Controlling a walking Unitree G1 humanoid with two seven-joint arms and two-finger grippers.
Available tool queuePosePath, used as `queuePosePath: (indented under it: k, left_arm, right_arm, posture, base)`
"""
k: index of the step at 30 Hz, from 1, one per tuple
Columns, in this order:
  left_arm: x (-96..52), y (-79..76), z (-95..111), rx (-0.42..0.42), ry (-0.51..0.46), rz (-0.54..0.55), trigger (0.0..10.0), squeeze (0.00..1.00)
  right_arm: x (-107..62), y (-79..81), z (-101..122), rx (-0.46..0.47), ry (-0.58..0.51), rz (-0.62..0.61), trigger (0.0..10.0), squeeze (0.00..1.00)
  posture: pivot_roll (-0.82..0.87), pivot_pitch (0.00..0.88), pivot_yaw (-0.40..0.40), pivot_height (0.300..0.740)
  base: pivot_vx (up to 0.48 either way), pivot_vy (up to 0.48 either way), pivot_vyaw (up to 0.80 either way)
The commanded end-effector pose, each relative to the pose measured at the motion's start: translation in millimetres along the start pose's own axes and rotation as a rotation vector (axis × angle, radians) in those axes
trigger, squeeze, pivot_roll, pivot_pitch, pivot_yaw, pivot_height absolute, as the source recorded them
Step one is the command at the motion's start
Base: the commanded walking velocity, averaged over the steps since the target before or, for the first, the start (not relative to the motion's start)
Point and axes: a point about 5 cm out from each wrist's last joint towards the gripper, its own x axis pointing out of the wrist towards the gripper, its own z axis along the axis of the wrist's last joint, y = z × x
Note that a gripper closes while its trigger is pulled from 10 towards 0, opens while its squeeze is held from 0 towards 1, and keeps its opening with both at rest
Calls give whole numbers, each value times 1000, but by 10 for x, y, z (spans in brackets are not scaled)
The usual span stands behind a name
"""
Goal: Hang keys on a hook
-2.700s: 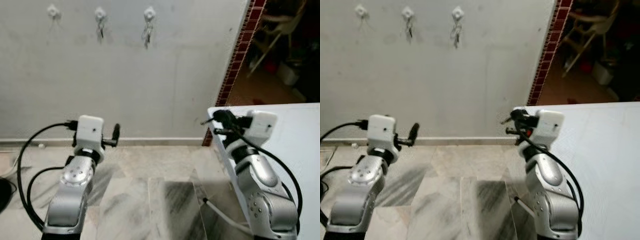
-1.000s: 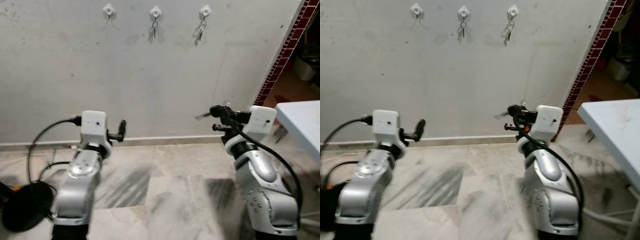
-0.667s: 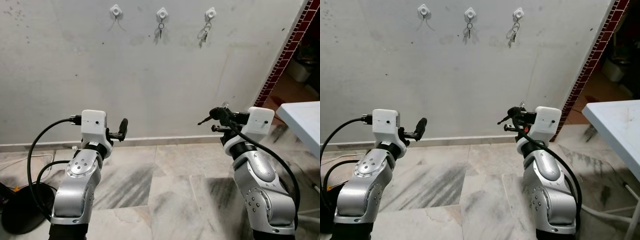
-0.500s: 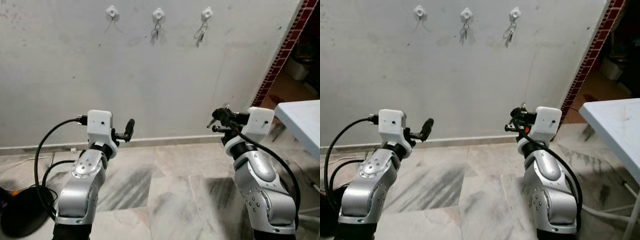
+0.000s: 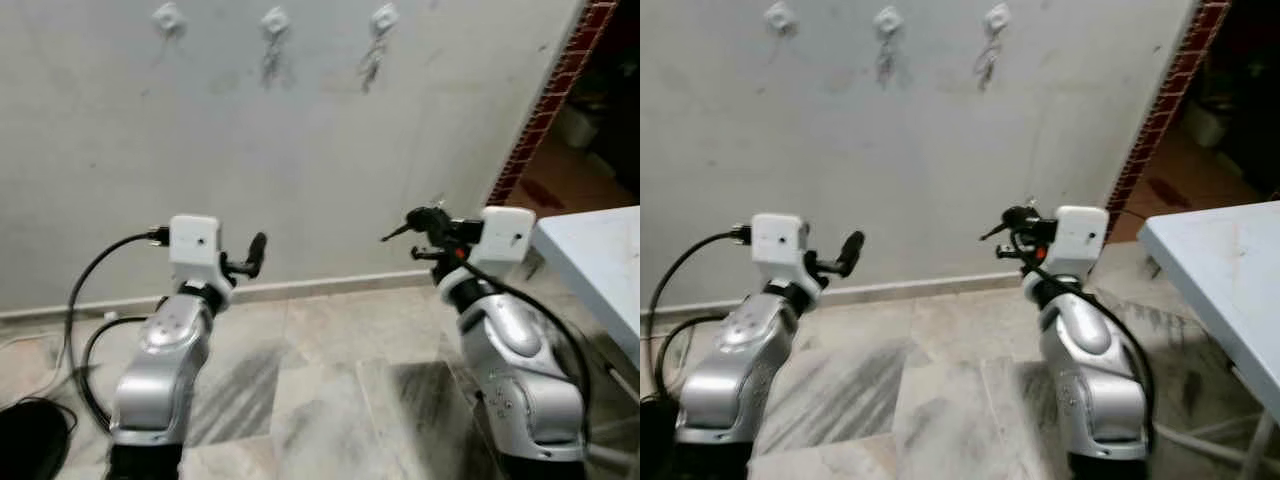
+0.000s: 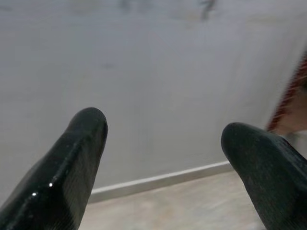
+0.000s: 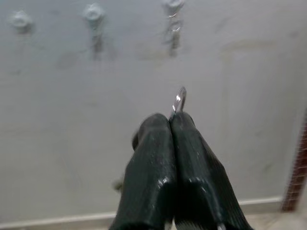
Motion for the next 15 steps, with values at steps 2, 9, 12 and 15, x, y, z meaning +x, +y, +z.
queuePosePath:
  k: [2,9,12,15]
  left_arm:
    - [-29,85,45,19,-16,17,10000,0]
    - [-42,75,21,14,-3,13,10000,0]
    - [-43,82,19,13,-3,14,10000,0]
    - [-43,85,-2,5,10,21,10000,0]
  right_arm:
    - [22,78,37,8,-20,22,10000,0]
    - [27,89,18,13,-16,26,10000,0]
    - [28,89,13,13,-15,26,10000,0]
    - [28,85,6,16,-14,24,10000,0]
  posture:
    - [151,0,-18,740]
    - [153,0,-19,740]
    - [153,0,-19,740]
    - [153,0,-19,740]
  base:
    - [424,0,0]
    - [414,0,626]
    - [389,0,594]
    - [129,0,198]
